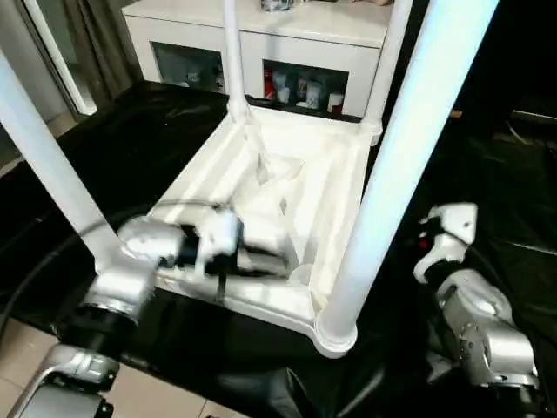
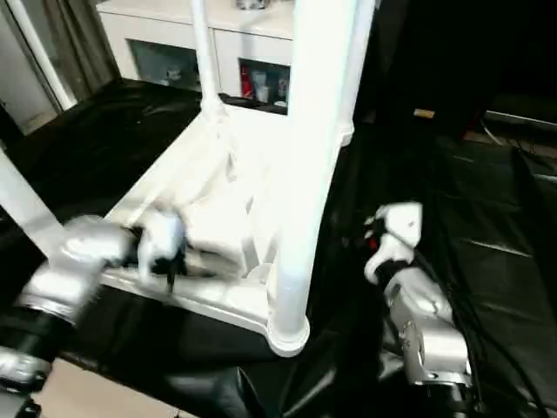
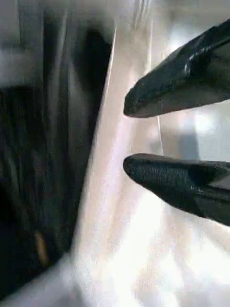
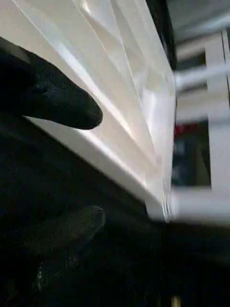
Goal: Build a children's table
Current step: Rotate leg to tighten
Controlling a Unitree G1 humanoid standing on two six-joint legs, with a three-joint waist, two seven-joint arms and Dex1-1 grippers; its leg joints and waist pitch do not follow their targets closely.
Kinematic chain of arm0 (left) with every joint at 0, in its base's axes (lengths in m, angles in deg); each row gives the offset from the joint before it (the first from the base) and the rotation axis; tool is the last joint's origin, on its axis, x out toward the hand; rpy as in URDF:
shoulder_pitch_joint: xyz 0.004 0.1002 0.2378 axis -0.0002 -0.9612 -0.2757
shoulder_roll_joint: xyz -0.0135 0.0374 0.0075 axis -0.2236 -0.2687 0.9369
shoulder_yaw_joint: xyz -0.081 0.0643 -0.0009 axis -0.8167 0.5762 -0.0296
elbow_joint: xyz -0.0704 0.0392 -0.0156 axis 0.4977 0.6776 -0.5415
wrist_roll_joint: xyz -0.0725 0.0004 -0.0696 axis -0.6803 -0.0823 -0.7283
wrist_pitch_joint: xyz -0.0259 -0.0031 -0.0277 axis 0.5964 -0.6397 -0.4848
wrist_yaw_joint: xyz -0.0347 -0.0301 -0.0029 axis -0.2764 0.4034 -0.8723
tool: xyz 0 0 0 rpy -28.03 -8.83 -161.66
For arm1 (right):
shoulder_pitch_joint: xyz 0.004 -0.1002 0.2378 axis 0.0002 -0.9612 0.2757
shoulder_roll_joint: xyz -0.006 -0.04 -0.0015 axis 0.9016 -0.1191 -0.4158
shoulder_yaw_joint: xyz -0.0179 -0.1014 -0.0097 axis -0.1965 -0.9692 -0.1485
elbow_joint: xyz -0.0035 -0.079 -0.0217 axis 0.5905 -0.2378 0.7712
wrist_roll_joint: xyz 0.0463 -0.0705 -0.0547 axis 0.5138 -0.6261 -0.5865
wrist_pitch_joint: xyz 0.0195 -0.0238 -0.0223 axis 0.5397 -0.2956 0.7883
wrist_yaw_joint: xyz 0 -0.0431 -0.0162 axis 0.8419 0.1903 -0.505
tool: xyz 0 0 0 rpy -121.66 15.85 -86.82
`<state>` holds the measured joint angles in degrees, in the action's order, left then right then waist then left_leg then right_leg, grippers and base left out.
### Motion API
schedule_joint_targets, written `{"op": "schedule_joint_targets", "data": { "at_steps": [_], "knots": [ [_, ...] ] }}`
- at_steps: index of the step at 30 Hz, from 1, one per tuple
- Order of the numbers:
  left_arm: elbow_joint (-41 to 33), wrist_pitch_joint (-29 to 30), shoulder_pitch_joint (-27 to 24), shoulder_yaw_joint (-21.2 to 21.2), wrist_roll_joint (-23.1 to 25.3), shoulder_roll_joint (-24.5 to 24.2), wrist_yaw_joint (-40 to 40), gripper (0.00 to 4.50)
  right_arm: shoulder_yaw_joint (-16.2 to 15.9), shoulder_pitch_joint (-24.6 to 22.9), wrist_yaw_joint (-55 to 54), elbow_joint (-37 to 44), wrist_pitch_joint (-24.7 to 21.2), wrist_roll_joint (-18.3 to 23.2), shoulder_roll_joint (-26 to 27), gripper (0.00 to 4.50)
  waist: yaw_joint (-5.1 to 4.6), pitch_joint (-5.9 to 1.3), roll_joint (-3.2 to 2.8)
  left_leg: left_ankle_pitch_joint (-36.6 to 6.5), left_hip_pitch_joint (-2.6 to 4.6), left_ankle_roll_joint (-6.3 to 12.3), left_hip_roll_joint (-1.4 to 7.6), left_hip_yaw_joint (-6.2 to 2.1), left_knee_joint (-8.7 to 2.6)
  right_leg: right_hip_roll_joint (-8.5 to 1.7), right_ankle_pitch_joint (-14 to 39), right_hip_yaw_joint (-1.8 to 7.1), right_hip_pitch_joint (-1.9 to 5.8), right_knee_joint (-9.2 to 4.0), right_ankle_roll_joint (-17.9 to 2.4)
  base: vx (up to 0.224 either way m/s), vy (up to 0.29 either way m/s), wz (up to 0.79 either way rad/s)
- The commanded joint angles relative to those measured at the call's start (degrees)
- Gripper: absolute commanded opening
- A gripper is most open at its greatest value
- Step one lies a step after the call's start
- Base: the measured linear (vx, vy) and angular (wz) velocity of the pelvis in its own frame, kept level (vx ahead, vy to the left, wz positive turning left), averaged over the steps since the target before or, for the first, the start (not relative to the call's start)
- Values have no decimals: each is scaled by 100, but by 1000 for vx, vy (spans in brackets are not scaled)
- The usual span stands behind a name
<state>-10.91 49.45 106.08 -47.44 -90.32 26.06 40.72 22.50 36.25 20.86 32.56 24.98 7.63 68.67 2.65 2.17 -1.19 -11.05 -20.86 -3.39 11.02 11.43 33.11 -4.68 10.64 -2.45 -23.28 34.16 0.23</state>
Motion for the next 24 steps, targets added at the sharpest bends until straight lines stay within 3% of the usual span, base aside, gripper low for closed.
{"op": "schedule_joint_targets", "data": {
  "at_steps": [1,3,6,8,9,12,14,15,17,19,20,24],
  "knots": [
    [74,290,-2,-305,242,62,-881,164,95,-85,-363,112,-212,-190,69,293,-29,-293,25,-1038,55,68,180,-72,-374,-253,847,200,279,-347,-1195,0,0,0],
    [145,746,-141,-1157,109,553,-2861,183,-129,-206,-650,270,-226,-436,198,293,-28,-297,53,-1077,67,25,169,-75,-360,-263,947,201,275,-368,-1163,0,0,0],
    [-302,784,-523,-1388,128,809,-3372,215,-295,-340,-609,381,-167,-478,276,327,-46,-304,73,-977,4,135,152,-93,-356,-257,933,191,305,-374,-1092,0,0,0],
    [-919,704,-988,-1516,281,1141,-3777,227,-369,-499,-666,474,-147,-489,385,344,-68,-319,50,-773,-5,244,208,-103,-346,-261,503,203,306,-343,-1143,0,0,0],
    [-1193,664,-1179,-1573,296,1315,-3937,227,-386,-579,-717,520,-129,-519,418,344,-74,-316,72,-728,-15,285,199,-95,-334,-252,412,199,306,-345,-1159,0,0,0],
    [-1579,643,-1418,-1604,298,1580,-4353,257,-422,-690,-770,635,-188,-512,465,370,-38,-301,56,-895,19,340,197,-79,-336,-240,601,201,255,-389,-1155,0,0,0],
    [-1611,895,-1490,-1598,363,1695,-4723,268,-423,-701,-811,674,-225,-523,478,380,-35,-253,89,-1282,28,199,202,-97,-380,-228,1176,208,239,-432,-972,0,0,0],
    [-1631,1146,-1543,-1579,466,1766,-5110,280,-430,-693,-849,696,-242,-552,480,402,-50,-245,106,-1363,24,149,208,-96,-385,-218,1260,210,238,-429,-920,0,0,0],
    [-1751,1398,-1607,-1506,544,1813,-5319,280,-419,-632,-898,675,-211,-593,477,402,-66,-234,125,-1482,28,51,192,-117,-397,-223,1613,214,220,-452,-691,0,0,0],
    [-1842,1319,-1637,-1413,569,1847,-5207,310,-398,-556,-1018,634,-242,-689,463,430,-76,-252,148,-1395,20,21,179,-120,-384,-210,1535,223,211,-461,-612,0,0,0],
    [-1930,988,-1687,-1339,614,1897,-5096,310,-378,-475,-1075,558,-376,-706,449,430,-71,-256,148,-1321,14,15,173,-122,-379,-207,1391,227,215,-450,-618,0,0,0],
    [-1977,1159,-1715,-1213,756,1867,-5211,310,-477,-418,-977,433,-364,-787,345,430,-70,-269,173,-1123,9,86,171,-110,-347,-215,863,230,235,-391,-728,0,0,0]
  ]
}}
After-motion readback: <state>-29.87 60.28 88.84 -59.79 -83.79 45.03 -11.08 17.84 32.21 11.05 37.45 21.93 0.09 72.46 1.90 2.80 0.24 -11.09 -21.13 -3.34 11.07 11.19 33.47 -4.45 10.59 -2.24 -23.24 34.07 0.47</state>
